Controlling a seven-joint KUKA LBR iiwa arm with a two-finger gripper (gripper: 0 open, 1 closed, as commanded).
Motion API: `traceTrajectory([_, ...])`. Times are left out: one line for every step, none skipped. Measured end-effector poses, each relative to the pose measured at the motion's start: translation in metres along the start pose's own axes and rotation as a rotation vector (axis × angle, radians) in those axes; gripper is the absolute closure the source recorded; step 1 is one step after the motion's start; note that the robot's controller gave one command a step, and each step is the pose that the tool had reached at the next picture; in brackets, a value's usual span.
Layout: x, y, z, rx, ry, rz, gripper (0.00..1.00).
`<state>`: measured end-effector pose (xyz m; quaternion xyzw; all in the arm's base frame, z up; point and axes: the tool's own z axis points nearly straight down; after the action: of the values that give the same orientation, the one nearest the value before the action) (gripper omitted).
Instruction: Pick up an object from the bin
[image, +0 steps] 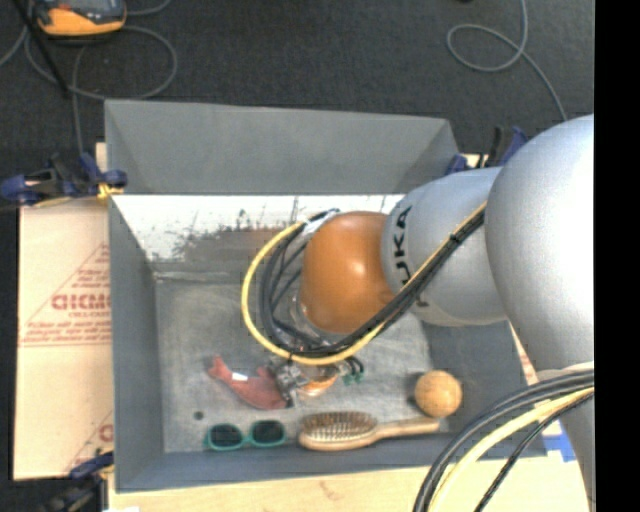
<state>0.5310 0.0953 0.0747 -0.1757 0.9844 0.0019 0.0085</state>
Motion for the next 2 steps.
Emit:
traceTrajectory([0.000, 0.000, 0.000, 0.000, 0.000, 0.001, 1.00])
traceTrajectory([-0.012, 0.004, -0.136, 0.001, 0.013, -0.037, 1.00])
